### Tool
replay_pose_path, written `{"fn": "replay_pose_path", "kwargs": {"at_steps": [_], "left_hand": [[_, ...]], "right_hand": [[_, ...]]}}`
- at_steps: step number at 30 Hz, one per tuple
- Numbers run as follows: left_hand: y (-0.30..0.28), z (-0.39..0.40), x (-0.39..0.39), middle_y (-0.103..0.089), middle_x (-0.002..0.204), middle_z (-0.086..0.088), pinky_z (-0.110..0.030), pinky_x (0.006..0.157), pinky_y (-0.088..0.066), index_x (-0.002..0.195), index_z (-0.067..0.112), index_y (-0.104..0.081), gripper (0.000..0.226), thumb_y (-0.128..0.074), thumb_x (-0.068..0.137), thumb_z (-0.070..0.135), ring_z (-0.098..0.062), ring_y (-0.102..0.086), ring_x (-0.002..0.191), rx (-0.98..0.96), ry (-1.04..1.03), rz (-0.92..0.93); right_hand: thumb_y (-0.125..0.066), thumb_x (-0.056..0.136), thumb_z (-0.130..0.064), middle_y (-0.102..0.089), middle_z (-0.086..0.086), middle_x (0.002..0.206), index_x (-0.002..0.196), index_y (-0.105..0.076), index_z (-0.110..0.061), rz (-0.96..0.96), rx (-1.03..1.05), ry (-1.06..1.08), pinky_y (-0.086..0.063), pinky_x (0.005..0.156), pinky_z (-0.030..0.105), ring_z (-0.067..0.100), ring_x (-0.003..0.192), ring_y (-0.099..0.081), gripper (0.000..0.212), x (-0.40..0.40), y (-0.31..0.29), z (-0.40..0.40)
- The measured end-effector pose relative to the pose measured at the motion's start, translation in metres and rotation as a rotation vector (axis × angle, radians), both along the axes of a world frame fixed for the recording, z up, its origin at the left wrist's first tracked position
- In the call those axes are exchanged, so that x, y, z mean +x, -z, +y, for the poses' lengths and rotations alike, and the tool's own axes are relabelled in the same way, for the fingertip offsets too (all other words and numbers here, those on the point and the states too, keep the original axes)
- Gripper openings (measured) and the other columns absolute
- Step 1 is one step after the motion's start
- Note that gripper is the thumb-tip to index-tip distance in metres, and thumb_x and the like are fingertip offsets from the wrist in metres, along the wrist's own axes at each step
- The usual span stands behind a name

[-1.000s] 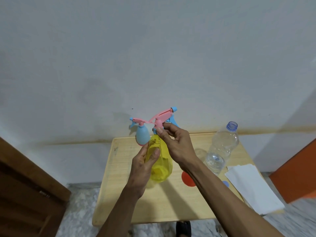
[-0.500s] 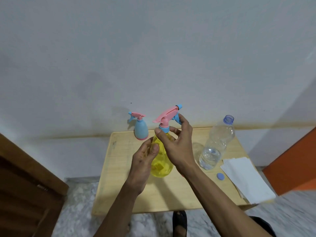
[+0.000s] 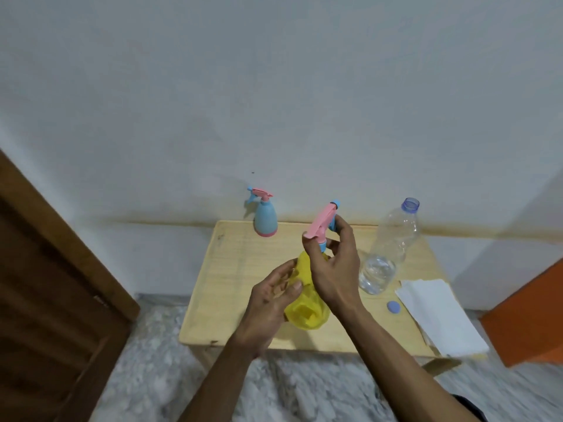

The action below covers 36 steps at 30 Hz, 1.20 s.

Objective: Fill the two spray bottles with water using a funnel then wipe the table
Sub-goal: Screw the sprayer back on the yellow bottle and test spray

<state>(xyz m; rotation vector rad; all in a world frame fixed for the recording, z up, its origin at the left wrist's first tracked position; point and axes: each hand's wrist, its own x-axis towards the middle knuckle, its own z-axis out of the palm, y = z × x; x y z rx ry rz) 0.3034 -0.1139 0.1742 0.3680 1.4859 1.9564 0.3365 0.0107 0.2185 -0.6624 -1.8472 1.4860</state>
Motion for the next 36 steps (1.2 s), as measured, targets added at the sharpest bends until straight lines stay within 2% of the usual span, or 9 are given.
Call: {"fn": "replay_pose_path", "kwargs": {"at_steps": [4,9,12,15,19,22,26,31,36], "left_hand": [[0.009,0.002,0.037,-0.069,0.129,-0.009,-0.051,0.093,-0.056,0.135,0.025,-0.06,0.049,-0.075,0.088,0.023,-0.031,-0.06,0.127,-0.05,-0.039,0.02],[0.026,0.004,0.104,-0.072,0.119,-0.01,-0.05,0.096,-0.054,0.127,0.021,-0.066,0.045,-0.073,0.083,0.022,-0.024,-0.067,0.111,-0.156,-0.001,0.052],[0.035,-0.001,0.14,-0.07,0.101,-0.006,-0.021,0.076,-0.054,0.121,0.011,-0.067,0.03,-0.071,0.091,0.008,-0.007,-0.065,0.088,-0.243,-0.038,0.078],[0.033,-0.014,0.163,-0.068,0.087,-0.003,-0.01,0.064,-0.047,0.115,0.006,-0.066,0.023,-0.064,0.093,-0.002,0.004,-0.064,0.071,-0.358,-0.094,0.121],[0.036,-0.039,0.165,-0.073,0.103,-0.01,-0.023,0.082,-0.054,0.105,0.025,-0.068,0.02,-0.075,0.089,0.017,-0.012,-0.068,0.09,-0.558,-0.113,0.272],[0.035,-0.061,0.151,-0.071,0.115,0.003,-0.027,0.09,-0.053,0.123,0.02,-0.067,0.039,-0.075,0.087,0.035,-0.011,-0.066,0.106,-0.829,-0.082,0.505],[0.031,-0.092,0.127,-0.061,0.136,0.0,-0.033,0.094,-0.051,0.137,0.017,-0.056,0.056,-0.067,0.091,0.046,-0.021,-0.058,0.123,-1.079,0.08,0.624],[0.033,-0.129,0.107,-0.055,0.14,0.0,-0.039,0.095,-0.05,0.137,0.023,-0.049,0.051,-0.058,0.094,0.048,-0.025,-0.054,0.127,-1.355,0.212,0.702],[0.04,-0.165,0.09,-0.06,0.122,-0.005,-0.037,0.08,-0.051,0.126,0.022,-0.051,0.037,-0.057,0.095,0.042,-0.028,-0.062,0.106,-1.445,0.288,0.682]], "right_hand": [[-0.068,0.094,-0.033,-0.055,-0.011,0.132,0.145,-0.045,-0.022,-0.059,0.058,0.026,-0.042,0.075,0.013,0.001,0.098,-0.059,0.057,0.034,0.002,-0.001],[-0.062,0.094,-0.035,-0.064,-0.005,0.119,0.134,-0.046,-0.031,-0.109,0.034,0.073,-0.046,0.081,0.032,0.02,0.103,-0.064,0.043,0.102,0.028,0.006],[-0.061,0.094,-0.031,-0.067,-0.013,0.102,0.109,-0.047,-0.055,-0.162,0.003,0.072,-0.052,0.083,0.039,0.025,0.091,-0.071,0.031,0.14,0.045,0.005],[-0.06,0.098,-0.031,-0.066,-0.007,0.084,0.105,-0.052,-0.043,-0.193,-0.014,0.046,-0.056,0.077,0.047,0.029,0.076,-0.07,0.016,0.174,0.058,-0.003],[-0.056,0.1,-0.036,-0.06,0.002,0.074,0.088,-0.051,-0.042,-0.221,-0.022,-0.012,-0.055,0.071,0.049,0.033,0.073,-0.067,0.014,0.199,0.063,-0.015],[-0.055,0.1,-0.04,-0.061,0.0,0.075,0.084,-0.052,-0.035,-0.286,-0.038,-0.062,-0.055,0.074,0.048,0.032,0.077,-0.069,0.017,0.209,0.065,-0.024],[-0.054,0.098,-0.046,-0.064,0.004,0.077,0.084,-0.054,-0.025,-0.41,-0.033,-0.098,-0.056,0.075,0.05,0.029,0.076,-0.066,0.026,0.207,0.074,-0.036],[-0.043,0.1,-0.051,-0.059,0.005,0.071,0.069,-0.05,-0.017,-0.536,0.071,-0.121,-0.038,0.059,0.036,0.022,0.065,-0.054,0.047,0.185,0.078,-0.057],[-0.039,0.094,-0.056,-0.065,0.01,0.076,0.07,-0.057,-0.015,-0.625,0.043,-0.123,-0.036,0.06,0.034,0.026,0.069,-0.056,0.051,0.154,0.086,-0.082]]}}
